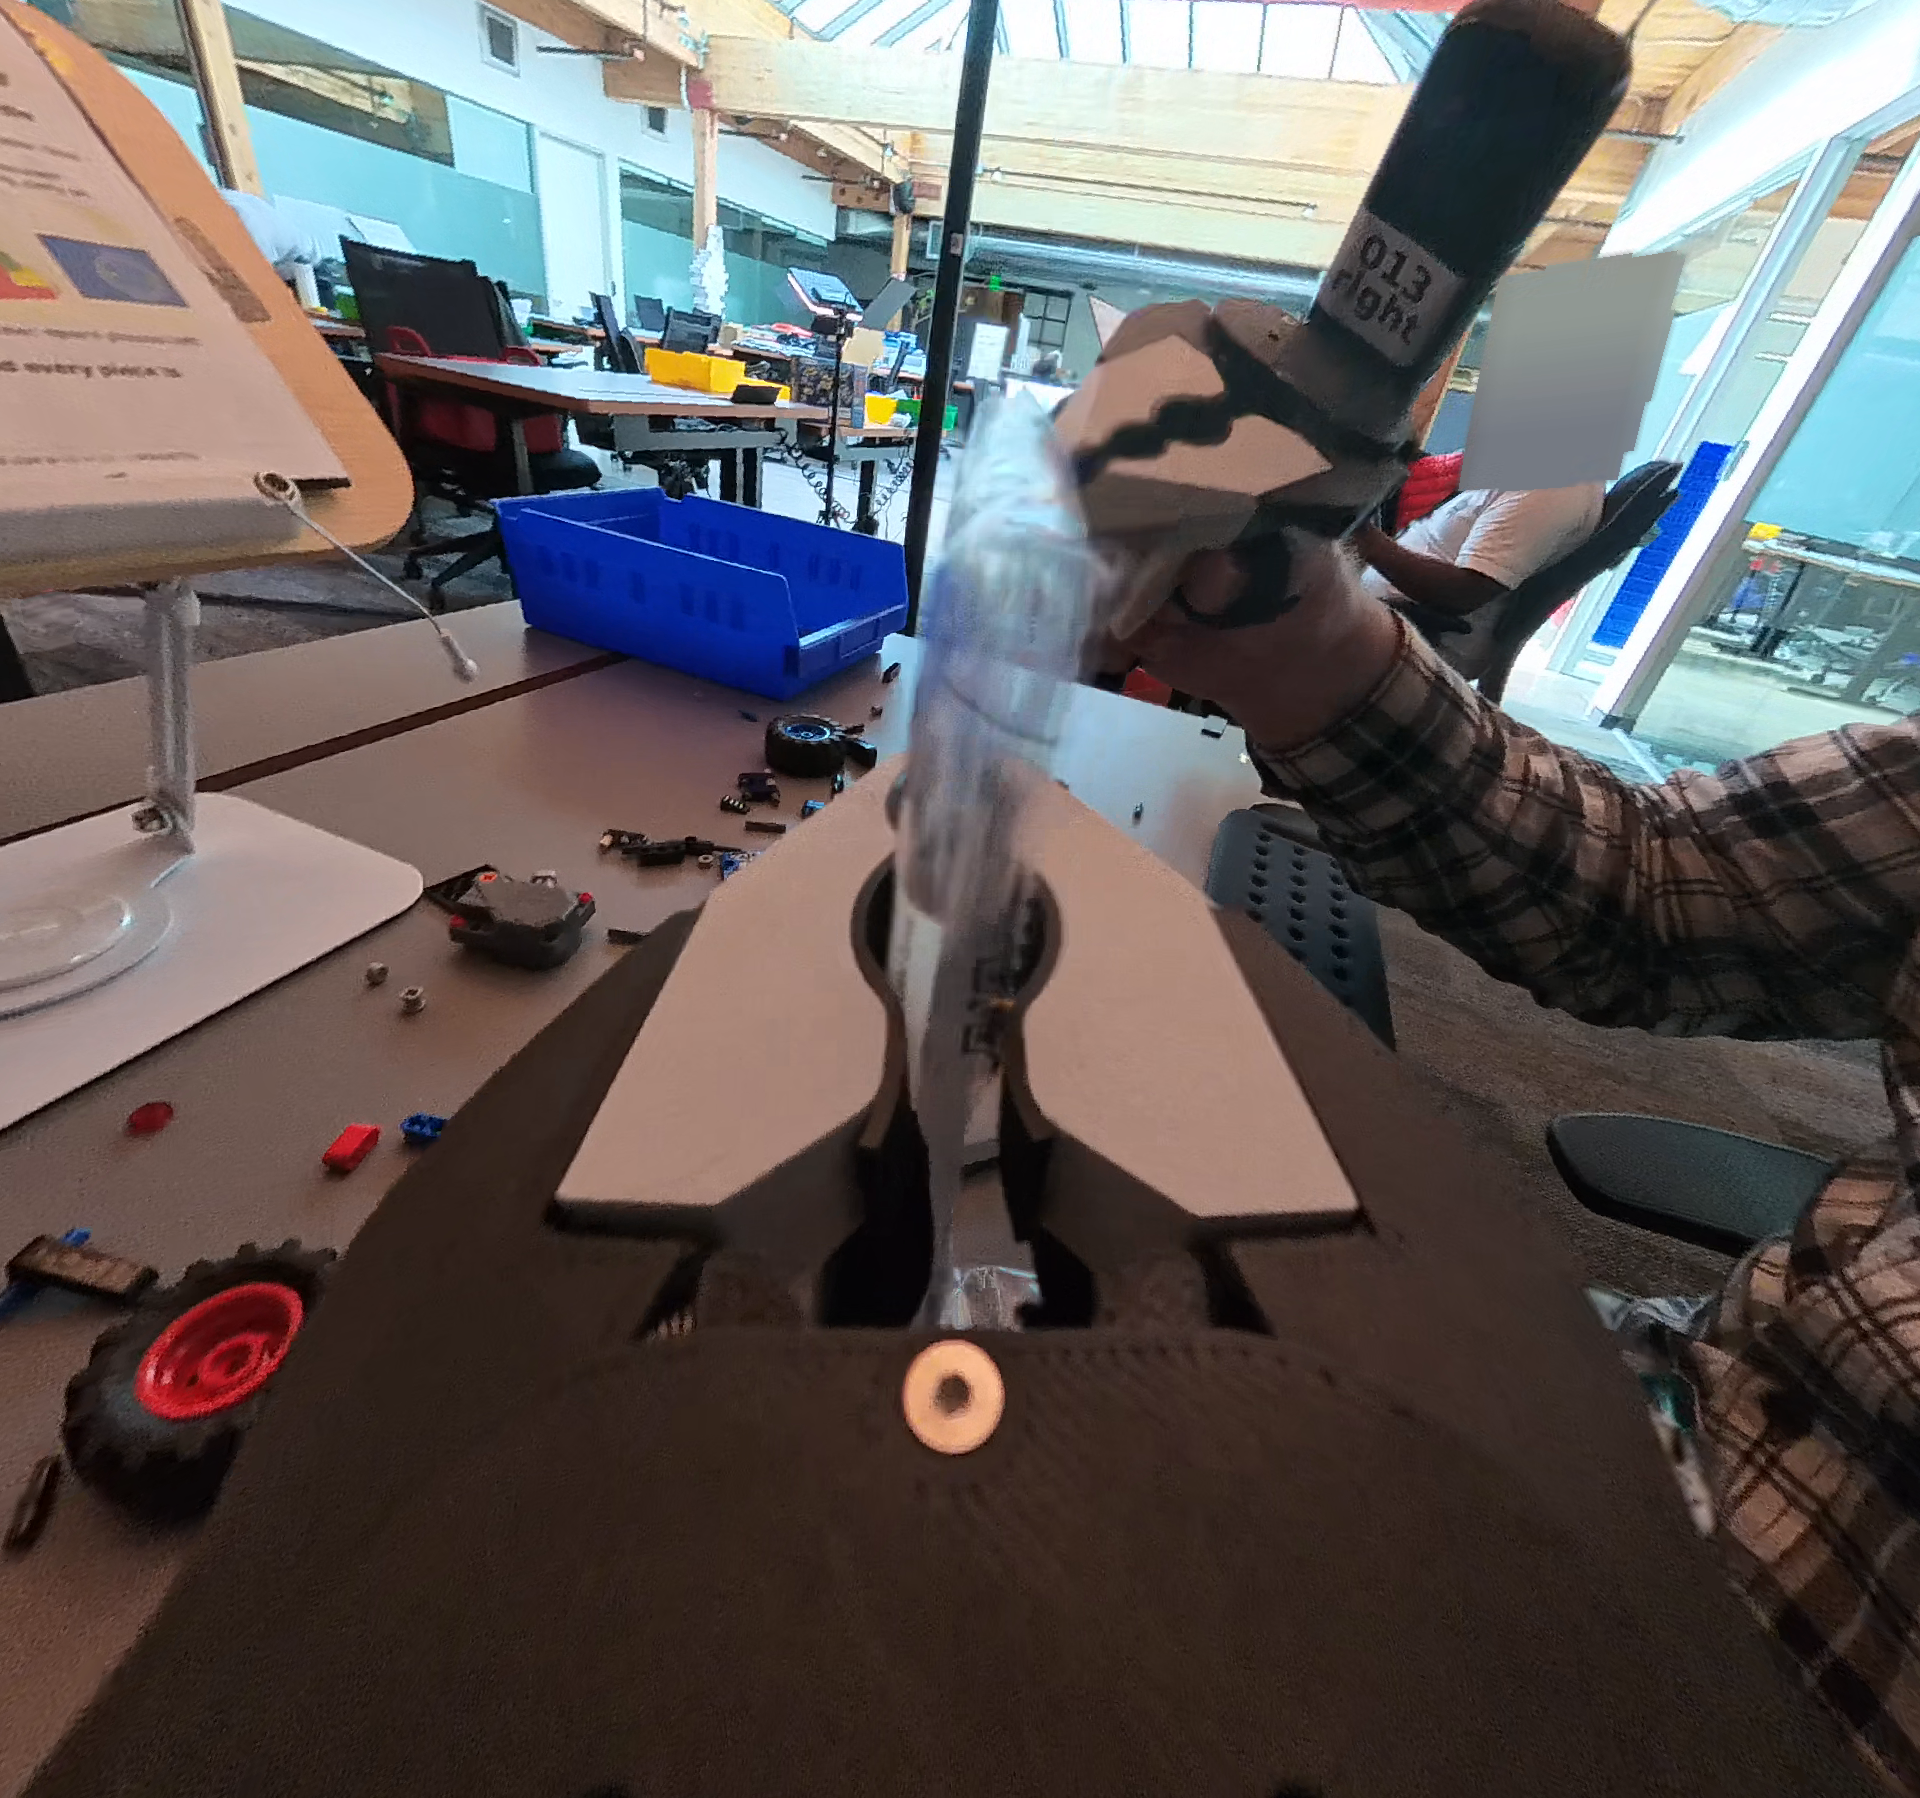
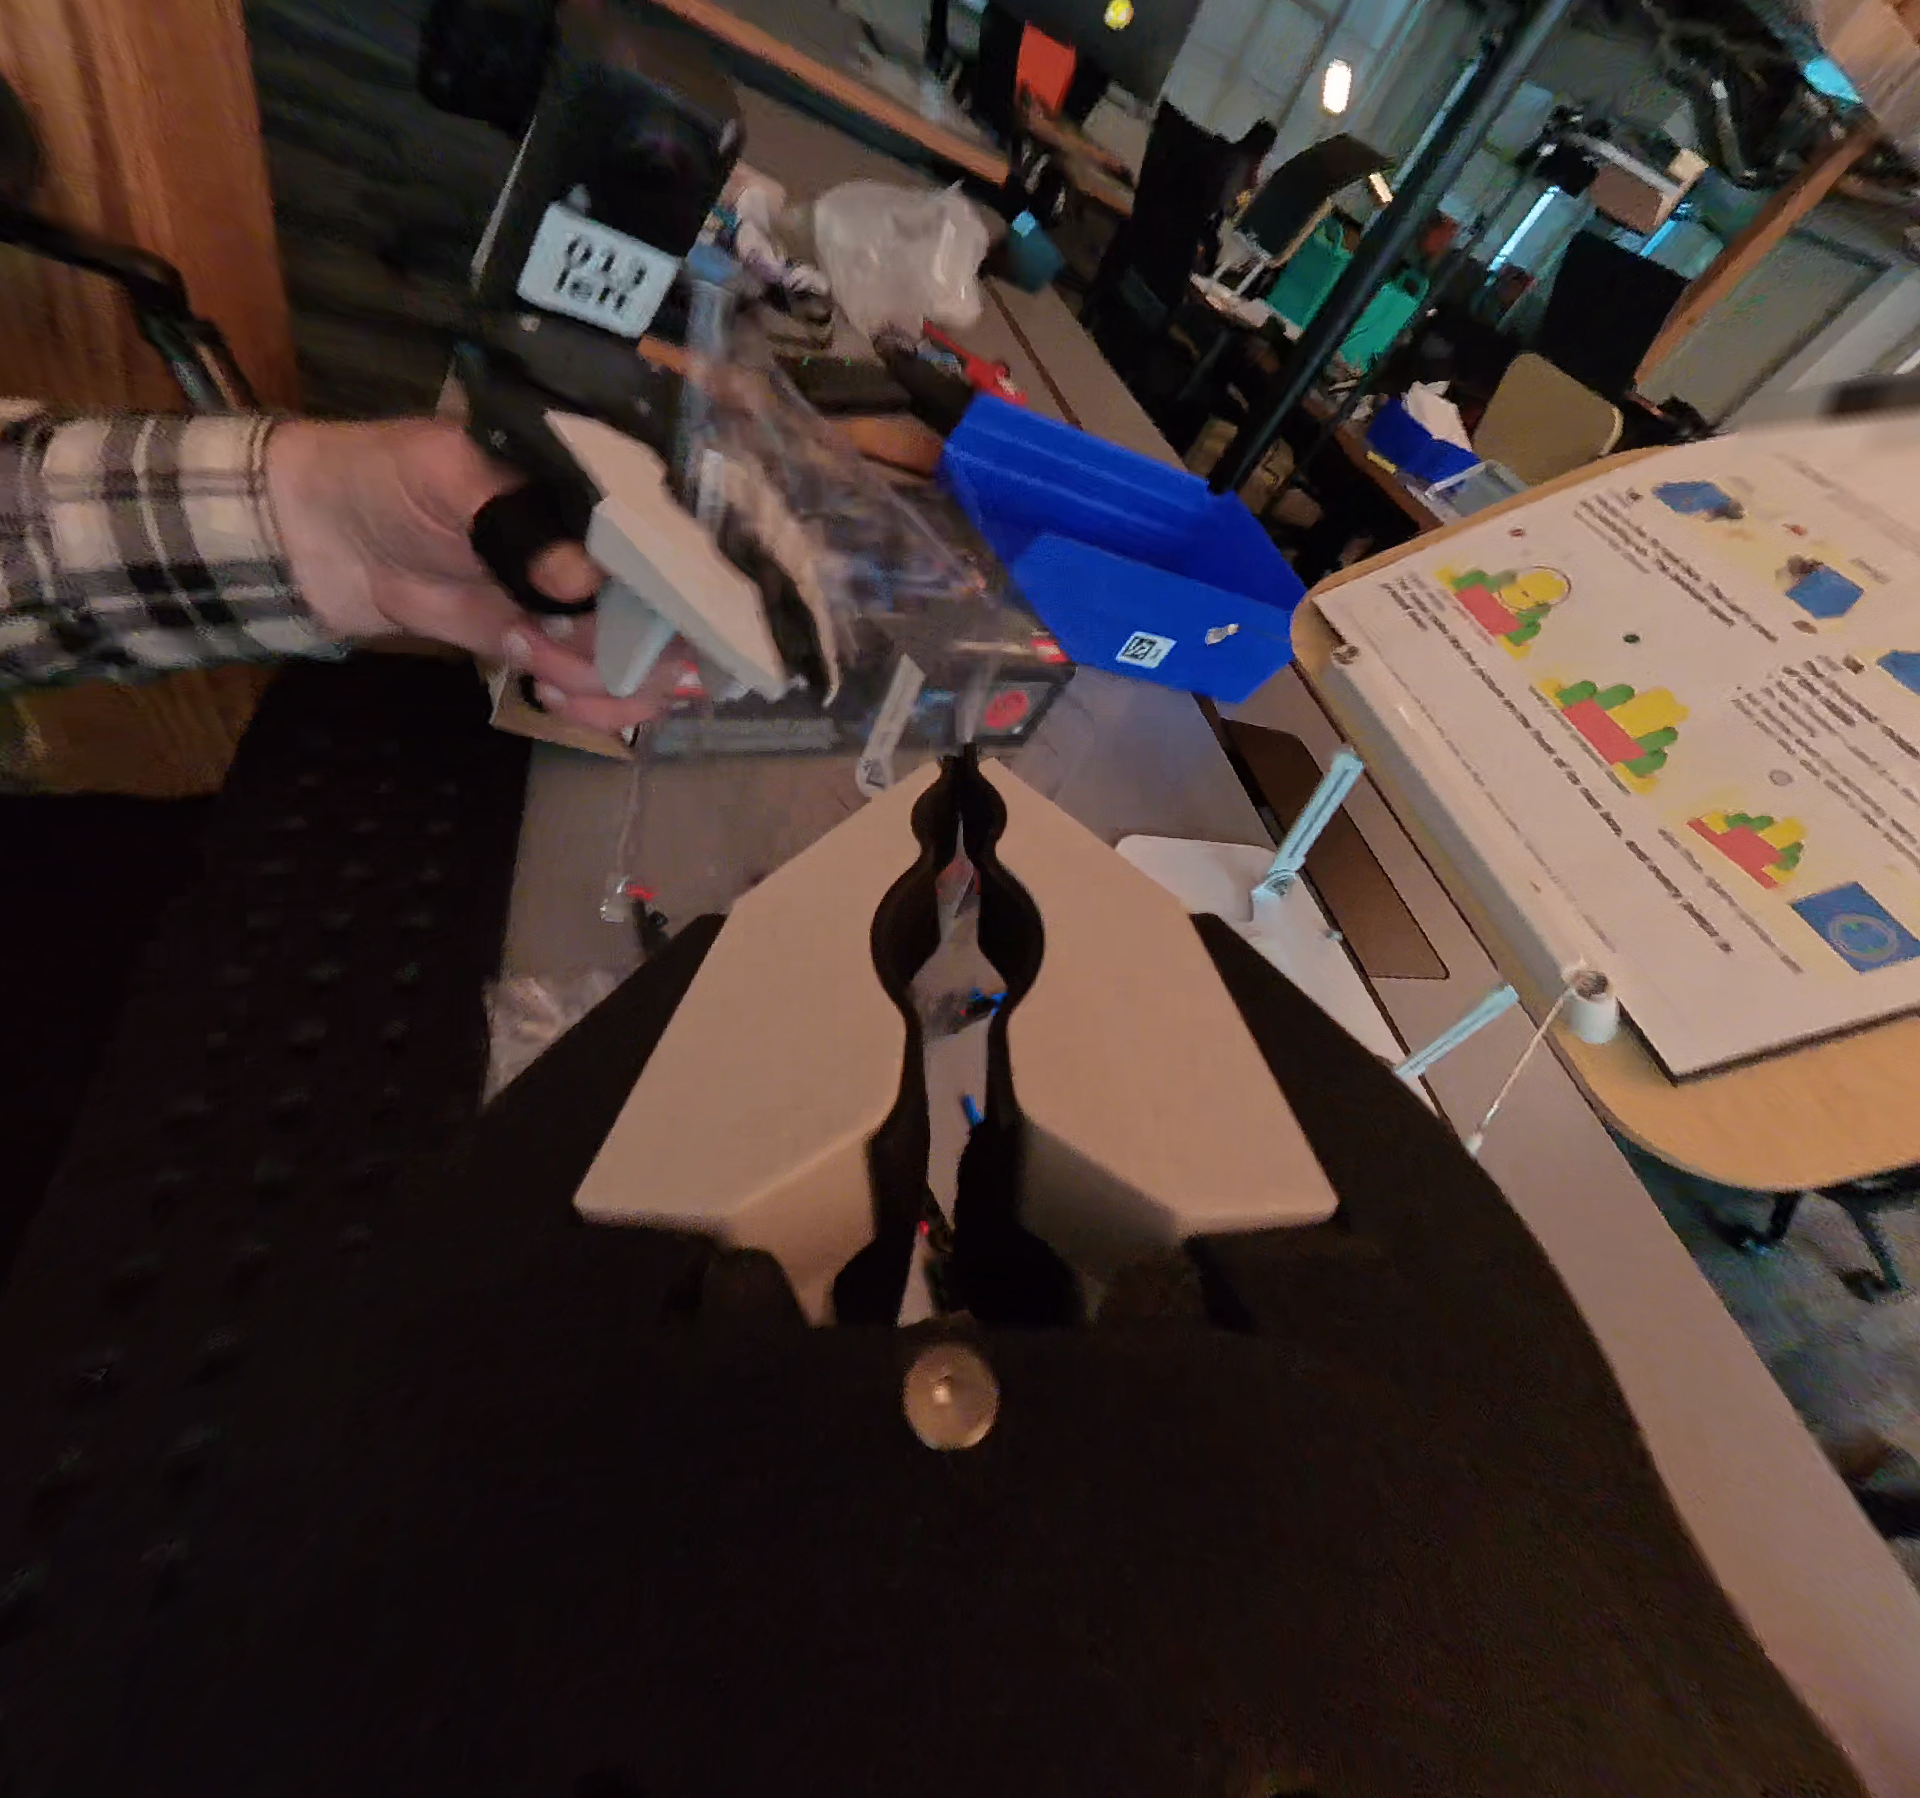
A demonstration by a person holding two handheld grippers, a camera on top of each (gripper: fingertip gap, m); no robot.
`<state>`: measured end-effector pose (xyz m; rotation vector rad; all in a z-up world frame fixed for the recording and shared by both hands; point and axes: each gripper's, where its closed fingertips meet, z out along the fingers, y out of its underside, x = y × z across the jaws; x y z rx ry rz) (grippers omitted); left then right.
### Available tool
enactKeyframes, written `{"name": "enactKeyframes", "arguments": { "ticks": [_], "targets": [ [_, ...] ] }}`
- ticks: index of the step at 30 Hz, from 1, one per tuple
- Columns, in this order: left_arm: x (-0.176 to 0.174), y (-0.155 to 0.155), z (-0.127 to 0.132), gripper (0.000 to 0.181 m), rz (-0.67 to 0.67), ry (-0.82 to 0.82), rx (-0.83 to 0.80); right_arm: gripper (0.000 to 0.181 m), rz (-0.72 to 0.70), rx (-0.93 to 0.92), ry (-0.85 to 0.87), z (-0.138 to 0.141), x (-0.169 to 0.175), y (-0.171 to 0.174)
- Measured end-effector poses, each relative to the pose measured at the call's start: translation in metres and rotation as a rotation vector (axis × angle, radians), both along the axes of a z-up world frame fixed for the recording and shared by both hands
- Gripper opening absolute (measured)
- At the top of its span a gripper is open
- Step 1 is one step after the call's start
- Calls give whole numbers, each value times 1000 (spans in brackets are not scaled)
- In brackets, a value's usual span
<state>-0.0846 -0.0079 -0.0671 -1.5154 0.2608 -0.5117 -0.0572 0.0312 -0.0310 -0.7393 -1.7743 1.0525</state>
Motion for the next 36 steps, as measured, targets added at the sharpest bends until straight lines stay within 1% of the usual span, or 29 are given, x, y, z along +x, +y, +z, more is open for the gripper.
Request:
{"name": "enactKeyframes", "arguments": {
  "ticks": [1, 3, 5, 7, 9, 11, 12, 14, 18, 20, 23, 24, 25, 27, 28, 29, 30, 31, 32, 33, 35, 36],
  "targets": [
    [-1, 2, 0, 1, 13, 15, 3, 0, 24, 33, -17, -5, 2, -4],
    [-2, 5, 3, 6, 10, 12, 8, 0, 43, 93, -43, -14, 5, -11],
    [-2, 7, 7, 25, 2, 2, 18, 0, 34, 147, -61, -22, 6, -11],
    [-2, 8, 9, 22, 2, 17, 20, 0, 55, 135, -75, -25, 10, -12],
    [0, 8, 12, 35, -13, 29, 17, 0, 99, 161, -93, -31, 16, -18],
    [0, 7, 16, 49, -16, 29, 18, 0, 85, 194, -128, -40, 17, -15],
    [2, 3, 18, 54, -40, 32, 19, 0, 88, 203, -132, -43, 19, -16],
    [-2, -2, 21, 64, -39, 35, 4, 0, 108, 196, -153, -51, 23, -19],
    [-12, -27, 32, 68, -79, 48, -31, 0, 151, 203, -198, -73, 27, -32],
    [-11, -36, 42, 67, -72, 116, -64, 0, 170, 231, -214, -82, 28, -40],
    [0, -33, 47, 68, -34, 326, -178, 0, 216, 246, -217, -86, 32, -51],
    [7, -30, 41, 69, -42, 416, -241, 0, 226, 242, -219, -87, 33, -54],
    [14, -28, 29, 68, -55, 521, -319, 0, 231, 241, -221, -88, 33, -56],
    [15, -24, -1, 63, -32, 763, -473, 0, 241, 231, -212, -88, 34, -59],
    [11, -20, -12, 55, 0, 856, -518, 0, 249, 223, -210, -87, 35, -61],
    [8, -14, -18, 35, 36, 893, -534, 0, 256, 223, -209, -88, 37, -62],
    [10, -11, -20, 14, 35, 862, -539, 0, 263, 230, -211, -90, 39, -63],
    [12, -7, -18, 2, 35, 807, -525, 0, 271, 231, -214, -92, 41, -64],
    [9, -2, -14, 0, 72, 772, -503, 0, 279, 226, -220, -94, 43, -66],
    [1, 1, -15, 1, 122, 778, -500, 0, 285, 226, -228, -96, 45, -67],
    [-10, 4, -15, 1, 234, 837, -467, 0, 293, 231, -234, -100, 49, -69],
    [-7, 3, -17, 0, 249, 837, -454, 0, 303, 228, -239, -102, 51, -71]
  ]
}}
